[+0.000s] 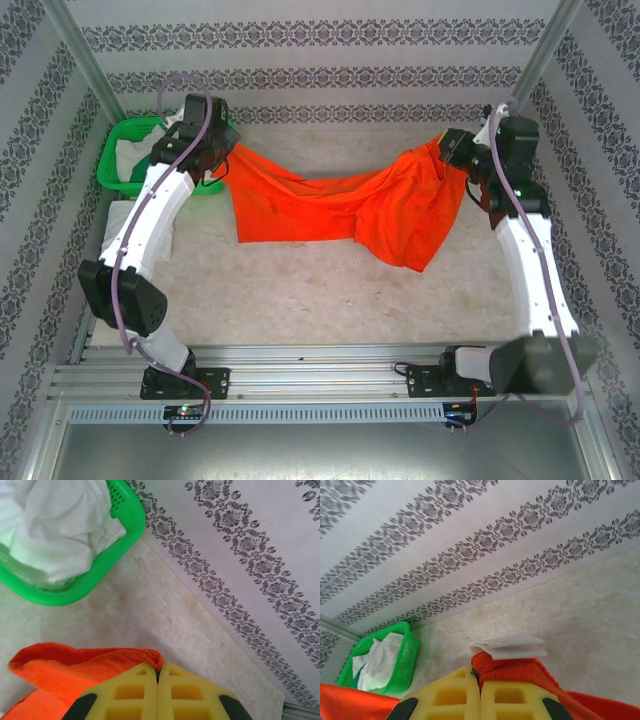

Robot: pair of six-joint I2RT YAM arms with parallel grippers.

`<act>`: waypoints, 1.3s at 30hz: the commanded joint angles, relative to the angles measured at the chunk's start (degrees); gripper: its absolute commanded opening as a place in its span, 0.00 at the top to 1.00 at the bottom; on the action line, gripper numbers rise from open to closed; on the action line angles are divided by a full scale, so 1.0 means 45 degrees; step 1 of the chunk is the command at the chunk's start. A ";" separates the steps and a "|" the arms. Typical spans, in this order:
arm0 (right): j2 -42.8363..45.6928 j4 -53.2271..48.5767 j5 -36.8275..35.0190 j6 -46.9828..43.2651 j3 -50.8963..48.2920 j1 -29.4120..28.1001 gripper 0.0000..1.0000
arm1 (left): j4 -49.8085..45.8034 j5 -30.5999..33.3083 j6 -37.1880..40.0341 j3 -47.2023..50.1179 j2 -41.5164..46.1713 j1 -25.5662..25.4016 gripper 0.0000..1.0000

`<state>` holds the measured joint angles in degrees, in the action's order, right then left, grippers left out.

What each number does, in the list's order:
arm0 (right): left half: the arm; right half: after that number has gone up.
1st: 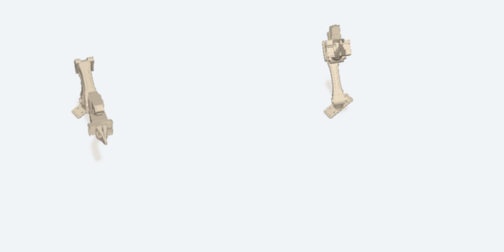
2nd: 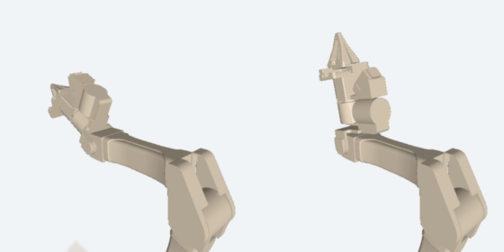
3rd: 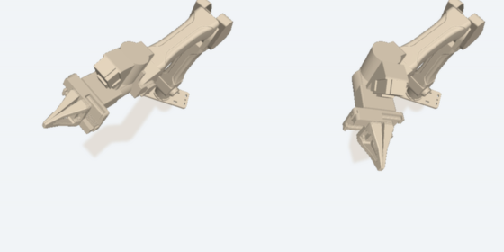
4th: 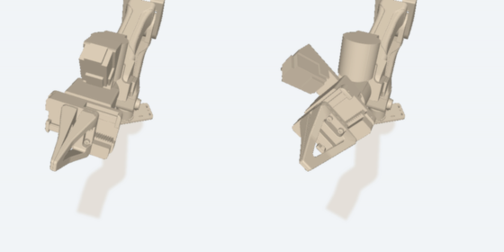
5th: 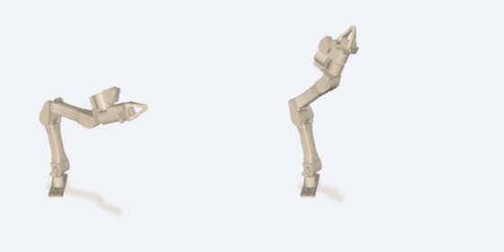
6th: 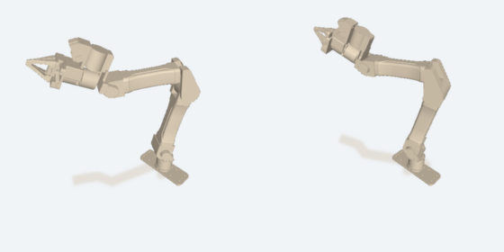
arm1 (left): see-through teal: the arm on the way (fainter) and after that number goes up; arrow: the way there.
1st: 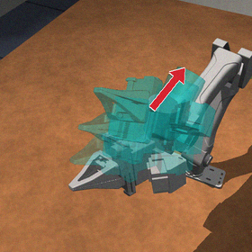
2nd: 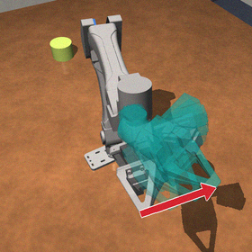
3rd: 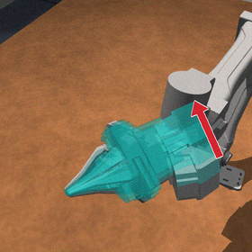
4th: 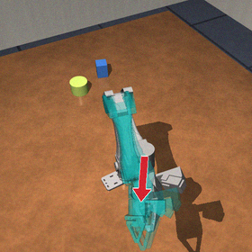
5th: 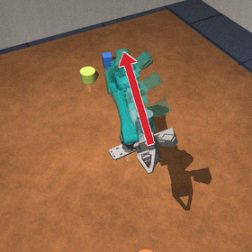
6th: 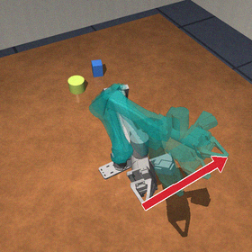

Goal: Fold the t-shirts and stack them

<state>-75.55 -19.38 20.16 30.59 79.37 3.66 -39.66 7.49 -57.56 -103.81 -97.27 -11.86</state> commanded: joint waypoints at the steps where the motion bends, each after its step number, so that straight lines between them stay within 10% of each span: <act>1: -0.0745 0.0456 -0.0274 0.0633 0.0611 0.0125 1.00 | -0.0995 -0.0153 0.0428 -0.0661 -0.0591 0.0175 1.00; 17: 0.2367 -0.0746 -0.0612 0.0869 -0.1159 0.0585 1.00 | -0.2648 -0.1149 -0.0890 0.0895 0.1040 0.0271 1.00; 29: -0.3438 0.1712 -0.1262 -0.0774 -0.0746 0.0822 1.00 | -0.2647 -0.2103 0.0757 -0.0762 -0.4048 0.0202 1.00; 39: -0.8325 0.1186 -0.0846 -0.0910 0.3491 0.1017 1.00 | -0.3919 -0.2514 0.1270 -0.7338 -0.9308 0.0214 1.00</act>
<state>-112.77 -15.20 16.08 27.59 89.89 7.42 -53.32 -3.29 -53.95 -129.51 -136.77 -11.14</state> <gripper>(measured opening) 0.049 0.051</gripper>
